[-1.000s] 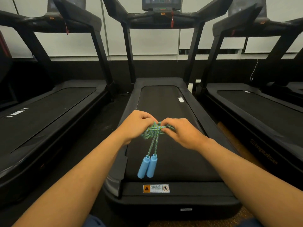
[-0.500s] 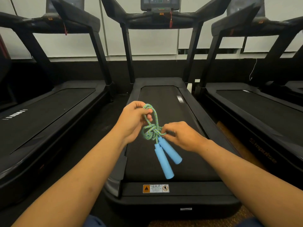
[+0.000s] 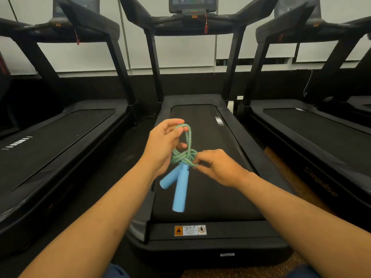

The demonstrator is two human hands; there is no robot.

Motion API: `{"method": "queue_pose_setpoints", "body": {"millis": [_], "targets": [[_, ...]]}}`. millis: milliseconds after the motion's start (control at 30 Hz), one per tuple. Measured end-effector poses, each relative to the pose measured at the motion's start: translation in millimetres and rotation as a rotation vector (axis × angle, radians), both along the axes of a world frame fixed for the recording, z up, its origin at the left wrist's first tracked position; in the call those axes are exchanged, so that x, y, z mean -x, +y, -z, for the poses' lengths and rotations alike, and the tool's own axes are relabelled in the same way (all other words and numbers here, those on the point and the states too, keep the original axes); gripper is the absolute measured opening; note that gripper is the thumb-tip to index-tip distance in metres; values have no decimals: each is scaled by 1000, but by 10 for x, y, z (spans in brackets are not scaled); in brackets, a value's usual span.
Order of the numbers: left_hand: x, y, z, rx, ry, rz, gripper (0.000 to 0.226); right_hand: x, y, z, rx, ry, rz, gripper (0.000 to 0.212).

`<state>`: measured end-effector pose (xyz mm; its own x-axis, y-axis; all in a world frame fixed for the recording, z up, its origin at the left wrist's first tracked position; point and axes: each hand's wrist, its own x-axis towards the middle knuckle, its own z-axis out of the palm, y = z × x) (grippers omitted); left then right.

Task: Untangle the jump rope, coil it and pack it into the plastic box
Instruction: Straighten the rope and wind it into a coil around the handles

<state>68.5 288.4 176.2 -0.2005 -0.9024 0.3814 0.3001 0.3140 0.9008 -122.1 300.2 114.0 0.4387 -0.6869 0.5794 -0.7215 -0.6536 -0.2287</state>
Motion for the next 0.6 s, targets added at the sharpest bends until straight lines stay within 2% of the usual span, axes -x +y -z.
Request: {"method": "queue_pose_setpoints", "body": {"millis": [200,300,400,567,600], "targets": [[-34,-141,23,-71,245,17,21,-5,21,6,10,-27,3,5],[-45,-173,23,-92,377,92,22,-26,30,27,0,37,-15,16],[4,-140,41,-127,405,126,23,-79,42,48,-26,73,6,20],[133,-8,23,-136,400,196,25,-162,83,-33,-50,-133,66,8],[142,1,13,-154,419,197,25,-164,74,-27,-105,-189,81,13]]}}
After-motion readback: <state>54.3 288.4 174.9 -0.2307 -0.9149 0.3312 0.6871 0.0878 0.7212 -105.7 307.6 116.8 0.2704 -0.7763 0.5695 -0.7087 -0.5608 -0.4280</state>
